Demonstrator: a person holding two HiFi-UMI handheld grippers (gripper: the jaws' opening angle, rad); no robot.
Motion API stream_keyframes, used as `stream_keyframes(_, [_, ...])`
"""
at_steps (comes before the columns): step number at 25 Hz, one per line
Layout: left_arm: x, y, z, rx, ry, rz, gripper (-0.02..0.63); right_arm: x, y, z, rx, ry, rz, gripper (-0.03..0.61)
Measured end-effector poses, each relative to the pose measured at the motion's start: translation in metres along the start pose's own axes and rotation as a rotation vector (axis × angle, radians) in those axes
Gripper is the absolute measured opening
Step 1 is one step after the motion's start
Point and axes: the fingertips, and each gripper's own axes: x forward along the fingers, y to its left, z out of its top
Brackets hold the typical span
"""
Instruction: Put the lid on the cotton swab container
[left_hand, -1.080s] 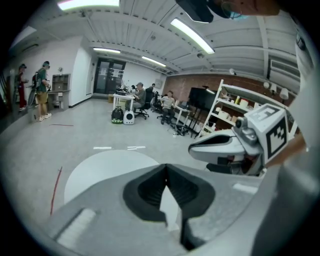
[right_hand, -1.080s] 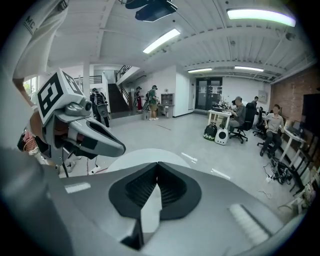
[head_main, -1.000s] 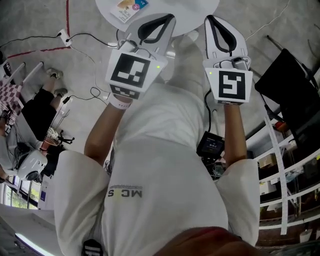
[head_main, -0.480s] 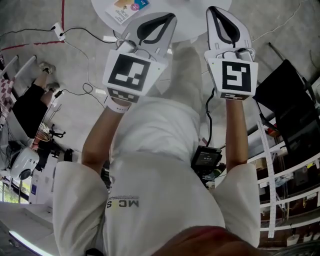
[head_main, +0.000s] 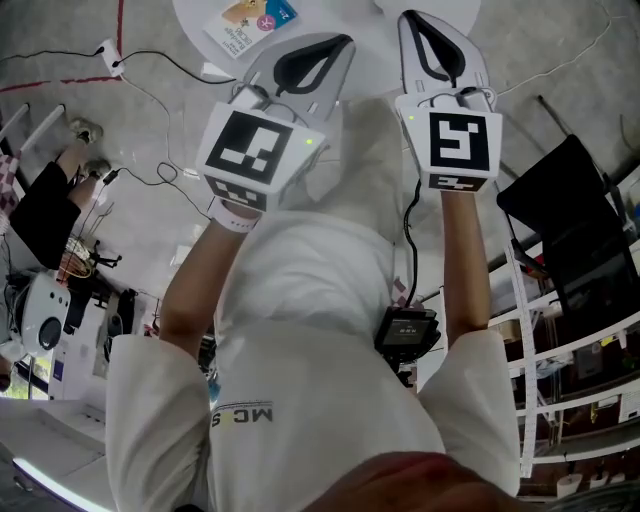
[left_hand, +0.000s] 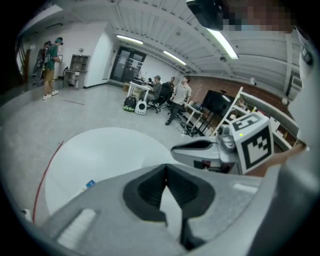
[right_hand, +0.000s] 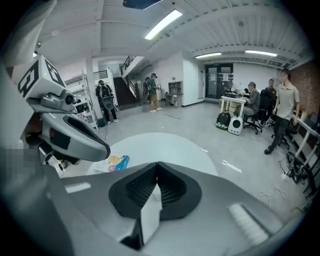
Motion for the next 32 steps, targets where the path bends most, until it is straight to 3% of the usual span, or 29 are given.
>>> stream_keyframes(9, [0.012,0.013,-0.015,-0.022,0.033,0.045,0.000,0.022,-0.007,-0.013,0.011,0.019,0.006,0.002])
stream_keyframes(21, [0.019,0.008,-0.025,-0.023,0.052,0.045,0.000,0.029,-0.019,-0.033,0.064,0.042,-0.006,0.002])
stream_keyframes(32, [0.013,0.014,-0.022,-0.017,0.055,0.041,0.000,0.032,-0.018,-0.028,0.125,0.045,0.011,0.002])
